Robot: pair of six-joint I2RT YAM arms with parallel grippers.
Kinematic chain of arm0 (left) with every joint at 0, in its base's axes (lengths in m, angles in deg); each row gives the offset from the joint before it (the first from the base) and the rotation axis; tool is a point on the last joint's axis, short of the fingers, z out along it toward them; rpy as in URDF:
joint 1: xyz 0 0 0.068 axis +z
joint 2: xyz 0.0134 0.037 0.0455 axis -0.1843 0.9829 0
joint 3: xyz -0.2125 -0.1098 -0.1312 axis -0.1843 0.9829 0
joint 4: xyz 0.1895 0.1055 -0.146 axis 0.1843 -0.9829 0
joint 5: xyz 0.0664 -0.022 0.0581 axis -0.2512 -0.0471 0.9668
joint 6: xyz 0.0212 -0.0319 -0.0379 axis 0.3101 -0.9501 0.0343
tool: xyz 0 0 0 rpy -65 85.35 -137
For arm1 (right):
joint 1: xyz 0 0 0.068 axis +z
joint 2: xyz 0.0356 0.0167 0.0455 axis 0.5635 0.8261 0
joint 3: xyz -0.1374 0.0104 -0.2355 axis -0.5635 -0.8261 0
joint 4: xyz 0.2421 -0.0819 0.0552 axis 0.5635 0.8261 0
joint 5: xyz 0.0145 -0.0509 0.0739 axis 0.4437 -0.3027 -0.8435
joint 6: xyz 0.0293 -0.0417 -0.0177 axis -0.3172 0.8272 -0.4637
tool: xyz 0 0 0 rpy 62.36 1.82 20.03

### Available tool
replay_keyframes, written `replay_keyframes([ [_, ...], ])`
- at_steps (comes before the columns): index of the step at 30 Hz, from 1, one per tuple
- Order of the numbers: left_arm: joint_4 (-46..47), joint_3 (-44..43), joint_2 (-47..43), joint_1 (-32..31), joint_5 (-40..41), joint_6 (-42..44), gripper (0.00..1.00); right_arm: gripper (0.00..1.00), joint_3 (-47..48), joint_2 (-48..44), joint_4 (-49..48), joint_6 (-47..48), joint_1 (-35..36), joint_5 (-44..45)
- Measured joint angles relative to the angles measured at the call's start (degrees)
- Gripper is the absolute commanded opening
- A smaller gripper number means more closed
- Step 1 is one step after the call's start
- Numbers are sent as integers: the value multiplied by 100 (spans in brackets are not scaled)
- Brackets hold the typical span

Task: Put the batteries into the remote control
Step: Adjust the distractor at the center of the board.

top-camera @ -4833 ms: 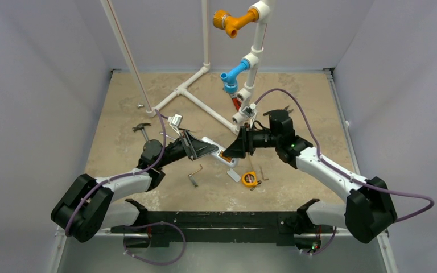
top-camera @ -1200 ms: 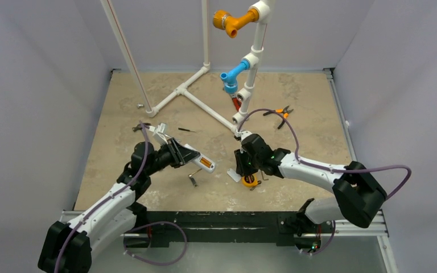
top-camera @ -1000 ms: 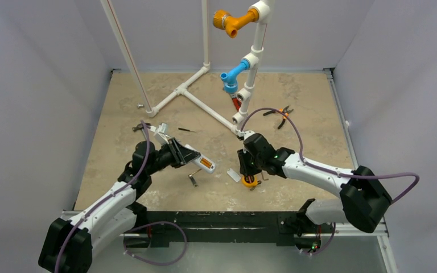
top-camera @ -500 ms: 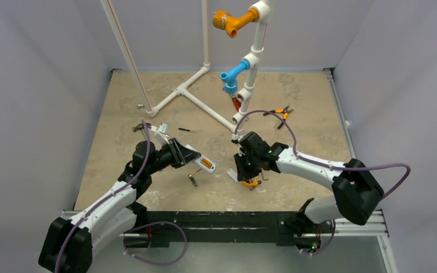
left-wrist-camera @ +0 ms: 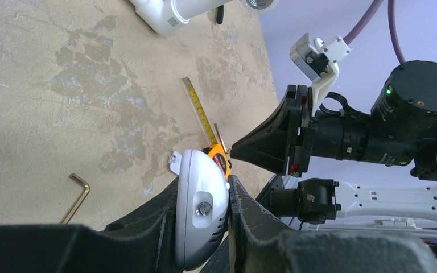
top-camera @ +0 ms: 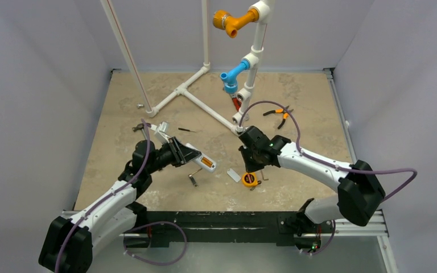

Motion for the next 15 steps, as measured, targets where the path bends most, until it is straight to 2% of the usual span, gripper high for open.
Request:
replay_keyframes([
  [4,-4,0,0,0,0,0,0,13,-326,-369,-636,-13,-4,-916],
  [8,-4,-2,0,0,0,0,0,12,-363,-192,-981,-17,-2,-1768],
  [12,-4,-15,0,0,0,0,0,8,-363,334,-850,4,7,-1897],
  [15,0,-35,2,0,-2,0,0,4,-313,728,-396,7,22,-1521],
])
